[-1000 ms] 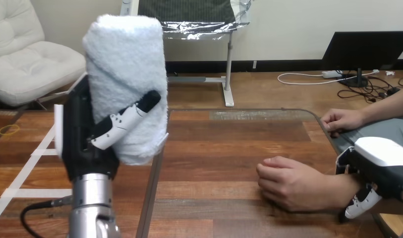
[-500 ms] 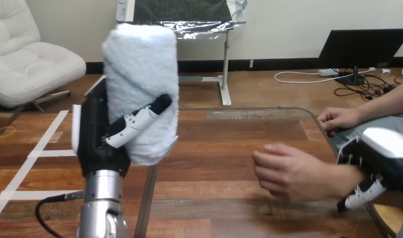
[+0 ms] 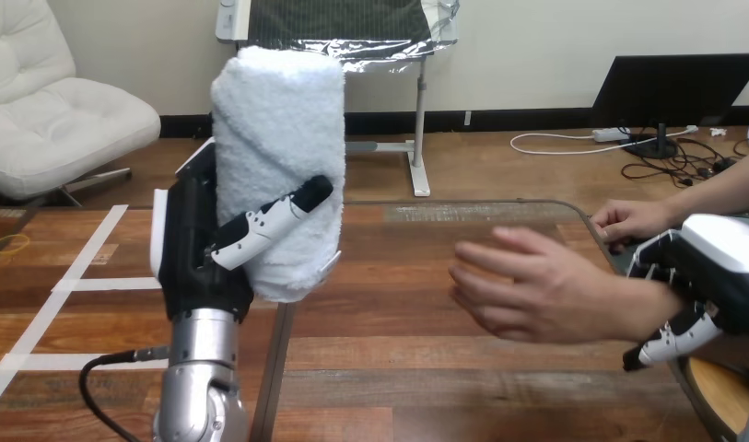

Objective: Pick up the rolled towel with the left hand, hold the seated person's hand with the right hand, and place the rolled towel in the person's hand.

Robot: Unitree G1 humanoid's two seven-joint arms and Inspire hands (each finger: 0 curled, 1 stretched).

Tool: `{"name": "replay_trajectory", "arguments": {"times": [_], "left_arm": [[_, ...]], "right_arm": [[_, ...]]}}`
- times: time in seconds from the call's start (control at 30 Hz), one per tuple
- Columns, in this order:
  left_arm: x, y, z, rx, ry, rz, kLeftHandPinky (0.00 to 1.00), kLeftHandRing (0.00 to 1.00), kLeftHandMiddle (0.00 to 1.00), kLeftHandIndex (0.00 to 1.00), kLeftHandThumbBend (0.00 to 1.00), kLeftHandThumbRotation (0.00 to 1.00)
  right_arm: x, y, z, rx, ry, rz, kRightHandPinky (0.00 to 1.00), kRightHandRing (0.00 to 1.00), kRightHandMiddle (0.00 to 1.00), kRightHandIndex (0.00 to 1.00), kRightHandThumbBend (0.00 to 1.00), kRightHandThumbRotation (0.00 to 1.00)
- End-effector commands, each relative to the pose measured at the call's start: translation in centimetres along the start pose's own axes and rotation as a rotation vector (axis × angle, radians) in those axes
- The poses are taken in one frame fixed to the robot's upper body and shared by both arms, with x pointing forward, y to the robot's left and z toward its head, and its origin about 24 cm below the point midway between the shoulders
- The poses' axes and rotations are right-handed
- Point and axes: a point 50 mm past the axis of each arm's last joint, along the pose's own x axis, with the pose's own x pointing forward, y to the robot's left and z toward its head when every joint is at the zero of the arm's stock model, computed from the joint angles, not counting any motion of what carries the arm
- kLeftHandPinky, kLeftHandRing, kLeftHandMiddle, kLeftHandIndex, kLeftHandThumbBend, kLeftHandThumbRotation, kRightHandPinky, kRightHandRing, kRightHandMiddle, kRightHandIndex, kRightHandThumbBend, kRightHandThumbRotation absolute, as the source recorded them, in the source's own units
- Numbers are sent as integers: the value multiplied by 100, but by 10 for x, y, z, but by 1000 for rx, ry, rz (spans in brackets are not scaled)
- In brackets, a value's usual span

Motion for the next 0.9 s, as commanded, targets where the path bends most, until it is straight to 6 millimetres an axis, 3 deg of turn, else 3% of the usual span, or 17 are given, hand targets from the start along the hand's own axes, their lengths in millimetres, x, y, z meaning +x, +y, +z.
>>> {"name": "replay_trajectory", "arguments": {"times": [0.0,0.87], "left_arm": [[23,-30,10,-79,-91,-72,21,27,34,38,48,0],[25,-49,-15,-73,-46,-139,25,31,37,41,56,0]], "right_arm": [[3,-22,12,-6,-47,-72,33,37,43,47,93,10],[7,-34,25,-5,-75,-91,33,37,42,47,92,11]]}}
